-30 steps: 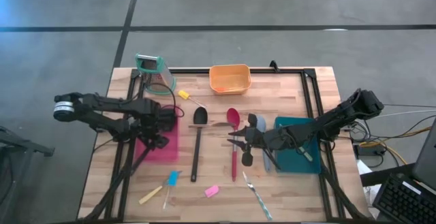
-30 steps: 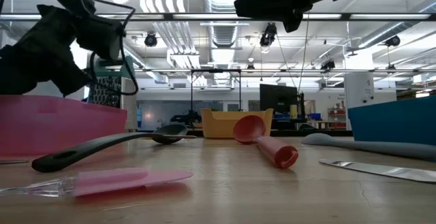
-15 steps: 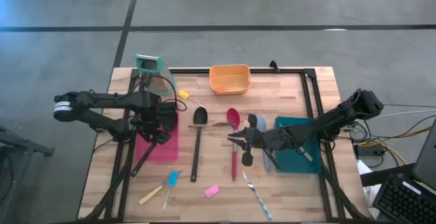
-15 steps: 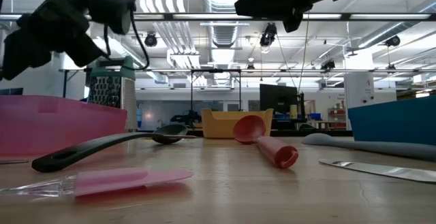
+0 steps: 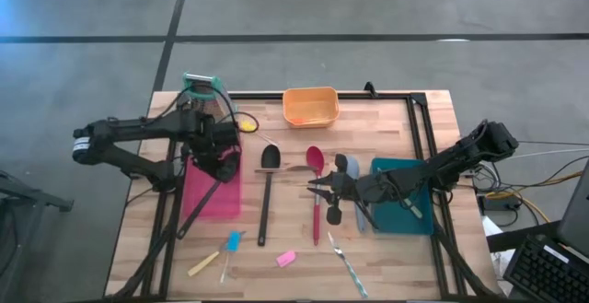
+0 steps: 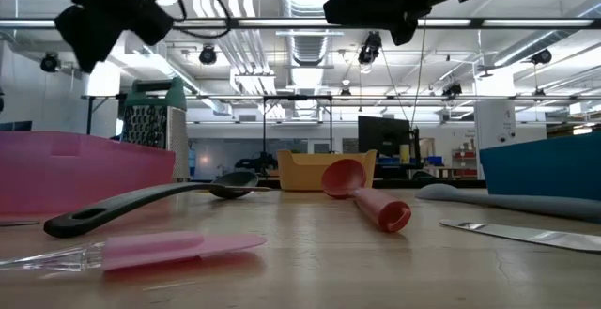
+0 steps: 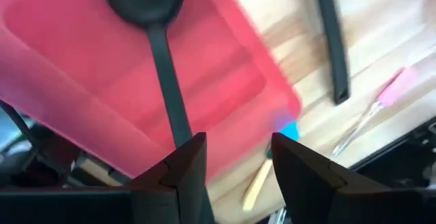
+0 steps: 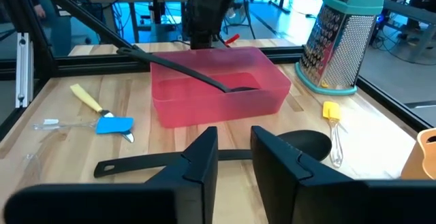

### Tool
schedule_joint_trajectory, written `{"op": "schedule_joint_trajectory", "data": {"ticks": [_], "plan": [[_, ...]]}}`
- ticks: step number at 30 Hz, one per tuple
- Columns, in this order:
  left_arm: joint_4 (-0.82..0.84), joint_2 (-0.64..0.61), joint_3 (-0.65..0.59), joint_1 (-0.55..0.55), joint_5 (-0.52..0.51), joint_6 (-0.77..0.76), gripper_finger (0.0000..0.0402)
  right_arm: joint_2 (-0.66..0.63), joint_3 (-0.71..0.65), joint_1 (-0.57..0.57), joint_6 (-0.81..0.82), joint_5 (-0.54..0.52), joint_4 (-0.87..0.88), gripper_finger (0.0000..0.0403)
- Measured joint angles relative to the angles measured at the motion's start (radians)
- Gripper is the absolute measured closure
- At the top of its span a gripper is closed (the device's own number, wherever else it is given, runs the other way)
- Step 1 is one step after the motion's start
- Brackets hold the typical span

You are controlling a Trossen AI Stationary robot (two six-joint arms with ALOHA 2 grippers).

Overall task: Pick & Place Kitchen Items
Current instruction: Put the gold knife into the blue bin

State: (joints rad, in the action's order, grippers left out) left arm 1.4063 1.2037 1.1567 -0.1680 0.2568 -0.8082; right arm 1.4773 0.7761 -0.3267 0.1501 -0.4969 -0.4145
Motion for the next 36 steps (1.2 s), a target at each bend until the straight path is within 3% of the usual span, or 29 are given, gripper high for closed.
{"op": "schedule_joint_trajectory", "data": {"ticks": [7,20,27,36], "plan": [[0.0,0.0,0.108,0.017,-0.134,0.02,0.0234,0.0,0.0,0.0,0.0,0.0,0.007,0.0303],[-0.083,0.003,0.162,0.146,-0.544,0.067,0.0234,0.0,0.0,0.0,-0.004,0.0,0.023,0.0282],[-0.263,0.027,0.136,0.186,-0.76,0.218,0.0234,0.0,0.0,0.0,-0.002,0.0,0.1,0.0268],[-0.637,0.067,0.005,0.246,-0.791,0.586,0.0234,0.0,0.0,-0.002,0.009,0.0,0.16,0.025]]}}
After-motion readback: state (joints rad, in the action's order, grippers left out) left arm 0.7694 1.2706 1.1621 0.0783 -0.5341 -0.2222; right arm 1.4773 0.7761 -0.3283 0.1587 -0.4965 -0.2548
